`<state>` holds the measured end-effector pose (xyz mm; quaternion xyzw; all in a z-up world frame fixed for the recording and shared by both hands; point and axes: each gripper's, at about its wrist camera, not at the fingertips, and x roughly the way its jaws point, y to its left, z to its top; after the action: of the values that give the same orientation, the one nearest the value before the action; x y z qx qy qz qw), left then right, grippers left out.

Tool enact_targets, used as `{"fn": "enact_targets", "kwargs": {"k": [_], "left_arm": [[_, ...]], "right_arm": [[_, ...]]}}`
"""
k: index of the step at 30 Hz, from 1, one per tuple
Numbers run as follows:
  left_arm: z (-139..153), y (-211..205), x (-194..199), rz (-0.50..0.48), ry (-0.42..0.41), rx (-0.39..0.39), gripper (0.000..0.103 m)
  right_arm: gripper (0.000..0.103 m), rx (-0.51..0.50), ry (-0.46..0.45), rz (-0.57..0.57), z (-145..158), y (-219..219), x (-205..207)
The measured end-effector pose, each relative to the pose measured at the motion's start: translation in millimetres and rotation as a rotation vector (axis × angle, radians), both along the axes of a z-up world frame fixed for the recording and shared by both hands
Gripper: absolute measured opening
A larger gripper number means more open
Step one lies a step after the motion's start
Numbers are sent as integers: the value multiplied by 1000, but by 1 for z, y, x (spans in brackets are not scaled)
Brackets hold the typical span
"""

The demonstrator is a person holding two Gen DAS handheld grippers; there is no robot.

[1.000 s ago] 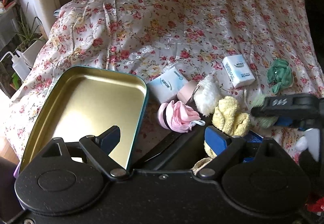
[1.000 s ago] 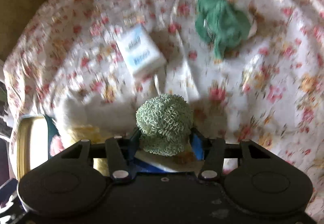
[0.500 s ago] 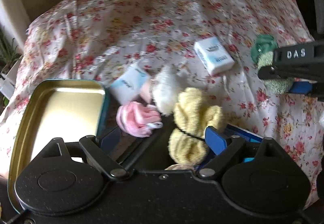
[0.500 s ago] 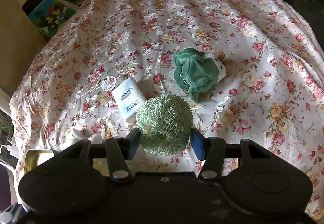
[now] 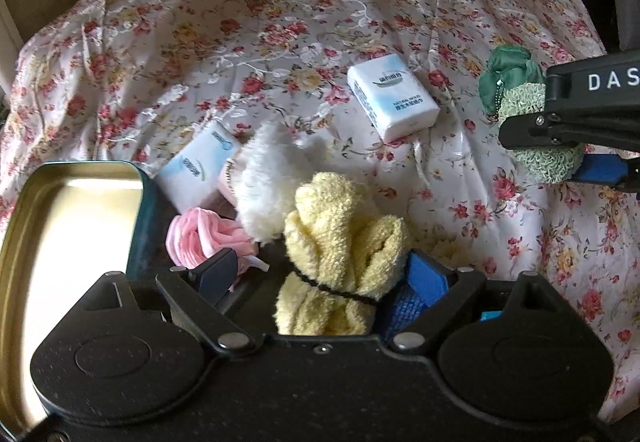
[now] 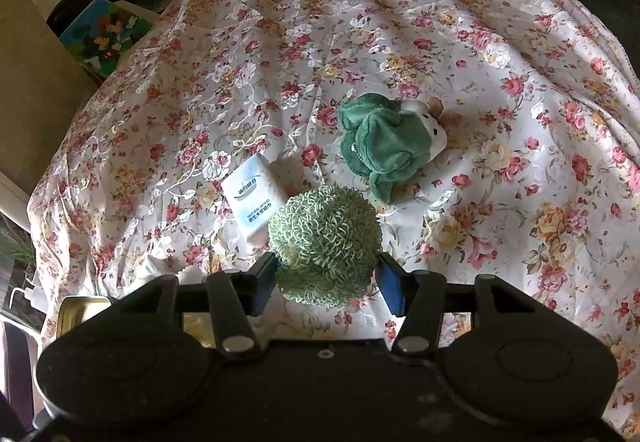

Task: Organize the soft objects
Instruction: 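Close right gripper on green knitted ball while left gripper grasps yellow towel bundle, then carry both items over the gold tin tray and open both grippers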

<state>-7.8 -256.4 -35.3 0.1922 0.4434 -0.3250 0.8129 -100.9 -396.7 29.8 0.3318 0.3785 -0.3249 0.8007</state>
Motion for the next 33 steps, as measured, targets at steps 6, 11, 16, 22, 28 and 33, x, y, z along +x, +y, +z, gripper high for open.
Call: {"fn": "enact_targets", "kwargs": {"k": [6, 11, 16, 22, 28, 33], "left_arm": [[2, -4, -2, -23, -24, -18, 53], [14, 0, -3, -25, 8, -58, 42], [15, 3, -2, -25, 16, -63, 41], [5, 0, -9, -68, 7, -16, 60], [4, -2, -12, -70, 9, -4, 46], [13, 8, 1, -18, 70, -66, 39]], "right_arm": [[54, 8, 5, -6, -3, -3, -1], [54, 1, 17, -28, -4, -6, -3], [54, -2, 36, -34, -5, -4, -2], [54, -10, 41, -21, -3, 1, 0], [54, -11, 48, -13, -5, 0, 2], [54, -12, 46, -25, -5, -3, 0]]}}
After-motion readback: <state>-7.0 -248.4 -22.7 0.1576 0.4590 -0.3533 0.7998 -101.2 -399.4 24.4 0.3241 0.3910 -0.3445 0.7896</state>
